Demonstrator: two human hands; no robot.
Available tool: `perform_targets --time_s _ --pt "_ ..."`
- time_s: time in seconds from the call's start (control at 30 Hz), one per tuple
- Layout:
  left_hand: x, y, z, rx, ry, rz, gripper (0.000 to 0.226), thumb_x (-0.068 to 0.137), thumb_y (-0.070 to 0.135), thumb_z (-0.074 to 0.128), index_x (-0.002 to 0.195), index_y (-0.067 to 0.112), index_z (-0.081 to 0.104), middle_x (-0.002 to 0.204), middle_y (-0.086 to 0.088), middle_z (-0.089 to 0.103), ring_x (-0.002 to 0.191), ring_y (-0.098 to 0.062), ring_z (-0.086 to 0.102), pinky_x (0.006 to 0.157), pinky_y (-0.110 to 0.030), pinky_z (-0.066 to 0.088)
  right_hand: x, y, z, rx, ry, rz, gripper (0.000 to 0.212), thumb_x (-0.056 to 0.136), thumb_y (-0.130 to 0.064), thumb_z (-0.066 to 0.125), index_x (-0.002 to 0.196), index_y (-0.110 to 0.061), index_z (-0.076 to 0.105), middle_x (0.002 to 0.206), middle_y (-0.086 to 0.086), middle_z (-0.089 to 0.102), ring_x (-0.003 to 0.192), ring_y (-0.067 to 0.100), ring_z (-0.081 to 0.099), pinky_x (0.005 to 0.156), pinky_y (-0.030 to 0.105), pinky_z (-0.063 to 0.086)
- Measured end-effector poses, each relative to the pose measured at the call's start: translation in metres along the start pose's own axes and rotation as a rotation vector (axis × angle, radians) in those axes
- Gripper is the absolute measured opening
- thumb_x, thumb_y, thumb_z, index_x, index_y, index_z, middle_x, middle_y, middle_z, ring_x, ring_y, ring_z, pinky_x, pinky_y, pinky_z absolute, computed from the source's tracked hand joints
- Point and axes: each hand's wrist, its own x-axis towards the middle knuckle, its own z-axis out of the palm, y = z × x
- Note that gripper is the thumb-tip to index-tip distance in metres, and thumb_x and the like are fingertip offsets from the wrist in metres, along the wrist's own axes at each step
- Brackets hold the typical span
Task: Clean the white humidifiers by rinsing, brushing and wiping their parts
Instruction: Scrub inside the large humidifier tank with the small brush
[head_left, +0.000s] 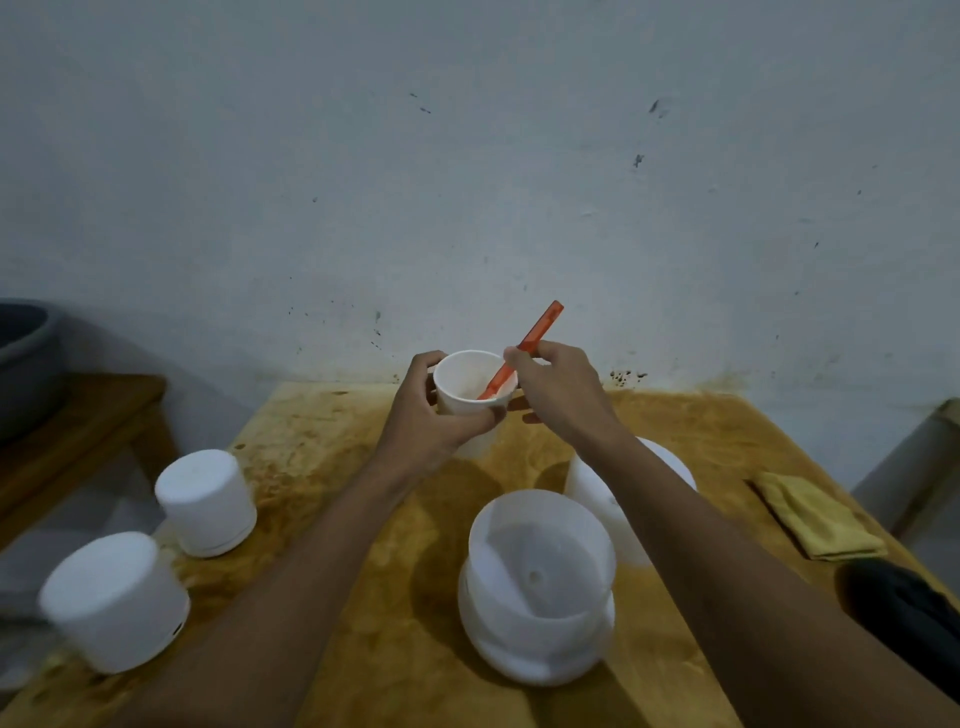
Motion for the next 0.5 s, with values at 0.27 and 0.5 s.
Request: perform_targets --time_s 0.27,0.5 --pt "0.001 0.010 -0.010 0.103 -0.034 -0.053 0.085 0.065 0.030 0.091 0.134 0.029 0.040 0.120 0.011 0.051 0.108 -0.008 0.051 0.080 -0.019 0.051 0.004 -0.021 -0.021 0.106 -0.098 0.062 0.023 0.100 -0.026 0.054 0.102 -0.010 0.071 0.078 -0.004 0.065 0.070 0.013 0.062 0.065 0.025 0.058" --pt "-0.010 0.040 -0.031 0.170 -0.094 -0.101 0.074 0.064 0.026 0.091 0.122 0.040 0.046 0.114 0.016 0.056 0.106 -0.011 0.055 0.076 -0.016 0.045 -0.024 -0.052 -0.038 0.276 -0.218 0.257 0.017 0.097 -0.015 0.054 0.099 -0.006 0.070 0.080 0.006 0.073 0.069 0.018 0.065 0.068 0.030 0.058"
